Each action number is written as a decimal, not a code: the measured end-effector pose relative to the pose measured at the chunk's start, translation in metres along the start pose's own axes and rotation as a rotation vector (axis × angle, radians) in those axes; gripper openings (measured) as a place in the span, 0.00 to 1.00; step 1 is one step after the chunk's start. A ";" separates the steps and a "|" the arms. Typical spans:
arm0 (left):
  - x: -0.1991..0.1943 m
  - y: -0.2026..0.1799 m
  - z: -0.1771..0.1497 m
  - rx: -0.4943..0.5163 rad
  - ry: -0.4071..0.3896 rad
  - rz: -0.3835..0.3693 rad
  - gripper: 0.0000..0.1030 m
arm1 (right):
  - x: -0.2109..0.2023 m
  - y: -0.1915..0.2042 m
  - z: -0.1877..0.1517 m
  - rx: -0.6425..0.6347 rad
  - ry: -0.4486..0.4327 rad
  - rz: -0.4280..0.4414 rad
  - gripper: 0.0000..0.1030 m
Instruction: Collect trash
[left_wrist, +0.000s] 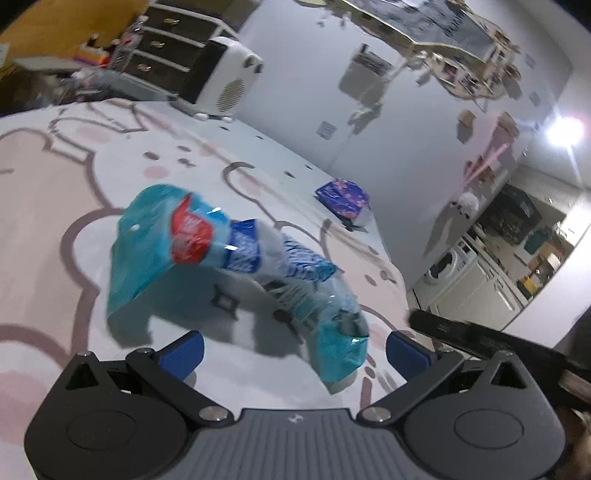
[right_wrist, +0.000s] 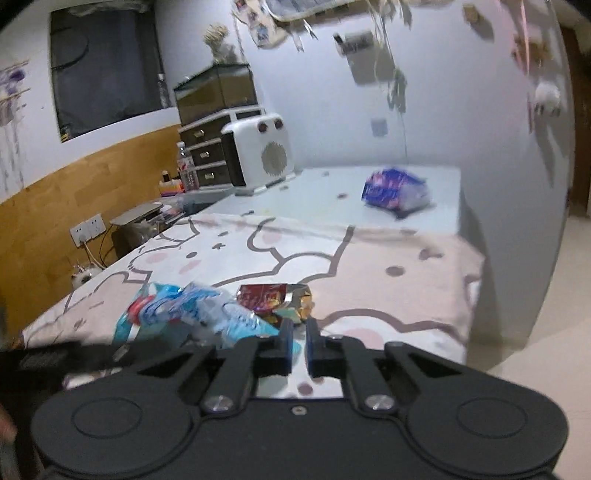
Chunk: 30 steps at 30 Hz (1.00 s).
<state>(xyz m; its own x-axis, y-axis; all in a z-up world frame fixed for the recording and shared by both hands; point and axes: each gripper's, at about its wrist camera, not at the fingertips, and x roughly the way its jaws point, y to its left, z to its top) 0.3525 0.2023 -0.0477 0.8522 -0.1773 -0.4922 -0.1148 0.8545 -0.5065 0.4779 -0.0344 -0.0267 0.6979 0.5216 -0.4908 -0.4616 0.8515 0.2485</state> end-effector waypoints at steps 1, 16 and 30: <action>0.001 0.001 0.001 -0.007 -0.001 0.003 1.00 | 0.013 -0.001 0.002 0.003 0.018 0.000 0.07; -0.001 0.027 0.013 -0.164 -0.072 0.032 0.87 | 0.056 0.037 -0.034 -0.062 0.186 0.287 0.09; 0.009 0.027 0.011 -0.112 -0.019 0.075 0.27 | 0.052 0.033 0.000 -0.278 0.018 0.160 0.49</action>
<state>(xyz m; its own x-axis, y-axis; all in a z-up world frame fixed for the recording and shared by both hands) 0.3624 0.2295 -0.0583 0.8485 -0.1052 -0.5186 -0.2333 0.8052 -0.5451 0.4995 0.0208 -0.0439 0.5954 0.6449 -0.4792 -0.6988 0.7100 0.0873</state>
